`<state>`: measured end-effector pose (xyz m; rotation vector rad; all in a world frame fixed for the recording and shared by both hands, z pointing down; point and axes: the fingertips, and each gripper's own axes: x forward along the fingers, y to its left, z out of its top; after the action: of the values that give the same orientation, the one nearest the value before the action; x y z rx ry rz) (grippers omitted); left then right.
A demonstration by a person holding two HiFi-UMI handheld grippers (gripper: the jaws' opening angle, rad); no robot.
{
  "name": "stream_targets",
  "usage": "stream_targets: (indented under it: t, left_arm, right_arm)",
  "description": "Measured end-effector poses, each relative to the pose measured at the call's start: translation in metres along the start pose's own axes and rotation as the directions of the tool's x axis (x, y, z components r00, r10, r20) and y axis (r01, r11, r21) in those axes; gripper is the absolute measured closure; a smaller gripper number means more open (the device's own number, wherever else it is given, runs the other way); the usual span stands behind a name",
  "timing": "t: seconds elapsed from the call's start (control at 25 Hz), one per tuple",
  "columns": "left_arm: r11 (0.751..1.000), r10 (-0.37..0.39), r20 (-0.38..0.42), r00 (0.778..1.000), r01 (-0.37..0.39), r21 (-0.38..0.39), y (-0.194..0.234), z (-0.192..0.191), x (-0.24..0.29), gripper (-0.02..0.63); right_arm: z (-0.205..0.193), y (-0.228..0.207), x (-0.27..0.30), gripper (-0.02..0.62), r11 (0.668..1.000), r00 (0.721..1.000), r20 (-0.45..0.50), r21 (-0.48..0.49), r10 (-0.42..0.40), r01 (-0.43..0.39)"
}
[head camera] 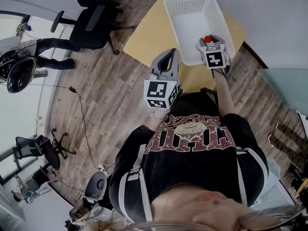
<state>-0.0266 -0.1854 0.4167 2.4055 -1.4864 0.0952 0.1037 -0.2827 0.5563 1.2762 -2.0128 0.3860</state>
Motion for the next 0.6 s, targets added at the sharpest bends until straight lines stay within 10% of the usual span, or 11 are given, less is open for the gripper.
stream_targets:
  t: [0.6]
  left_arm:
    - [1.0,0.006,0.011,1.0,-0.006,-0.004,0.0057,0.0013,-0.0073,0.56]
  right_arm:
    - [-0.0017,-0.0021,0.0011,0.426,0.999,1.0,-0.008,0.035,-0.012,0.013]
